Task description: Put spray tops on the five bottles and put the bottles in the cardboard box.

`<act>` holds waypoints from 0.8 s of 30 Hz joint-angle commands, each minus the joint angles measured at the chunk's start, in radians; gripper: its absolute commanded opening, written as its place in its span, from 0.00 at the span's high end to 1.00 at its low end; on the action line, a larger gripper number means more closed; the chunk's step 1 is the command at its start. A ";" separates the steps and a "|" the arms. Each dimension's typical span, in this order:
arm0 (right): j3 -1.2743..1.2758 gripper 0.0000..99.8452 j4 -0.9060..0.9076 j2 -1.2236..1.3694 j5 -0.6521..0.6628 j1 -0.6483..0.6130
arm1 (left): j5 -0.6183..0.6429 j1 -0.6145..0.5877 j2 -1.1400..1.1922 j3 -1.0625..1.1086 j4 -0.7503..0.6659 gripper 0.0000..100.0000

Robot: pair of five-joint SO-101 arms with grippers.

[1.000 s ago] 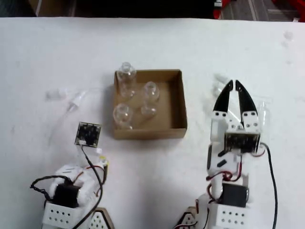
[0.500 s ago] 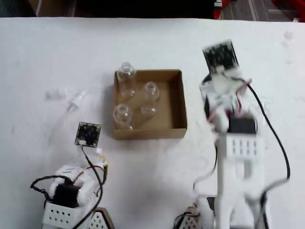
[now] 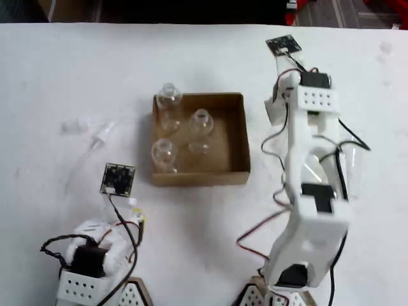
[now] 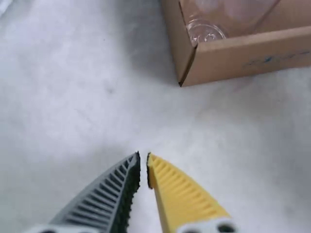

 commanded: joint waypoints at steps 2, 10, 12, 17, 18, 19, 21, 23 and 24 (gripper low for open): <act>-0.305 0.93 0.151 0.193 0.023 0.013 | 0.014 0.013 -0.008 0.000 0.006 0.97; -0.723 0.87 0.337 0.430 0.023 0.027 | 0.014 0.013 -0.008 0.000 0.006 0.97; -0.772 0.87 0.352 0.463 0.028 0.042 | 0.014 0.013 -0.008 0.000 0.006 0.97; -0.761 0.87 0.355 0.492 0.133 0.059 | 0.014 0.013 -0.008 0.000 0.006 0.97; -0.743 0.87 0.355 0.489 0.144 0.056 | 0.014 0.013 -0.008 0.000 0.006 0.97; -0.724 0.87 0.355 0.483 0.155 0.053 | 0.014 0.013 -0.008 0.000 0.006 0.97; -0.709 0.87 0.355 0.478 0.186 0.039 | 0.014 0.013 -0.008 0.000 0.006 0.97; -0.695 0.87 0.355 0.467 0.209 0.033 | 0.014 0.013 -0.008 0.000 0.006 0.97; -0.684 0.87 0.355 0.456 0.213 0.033 | 0.014 0.013 -0.008 0.000 0.006 0.97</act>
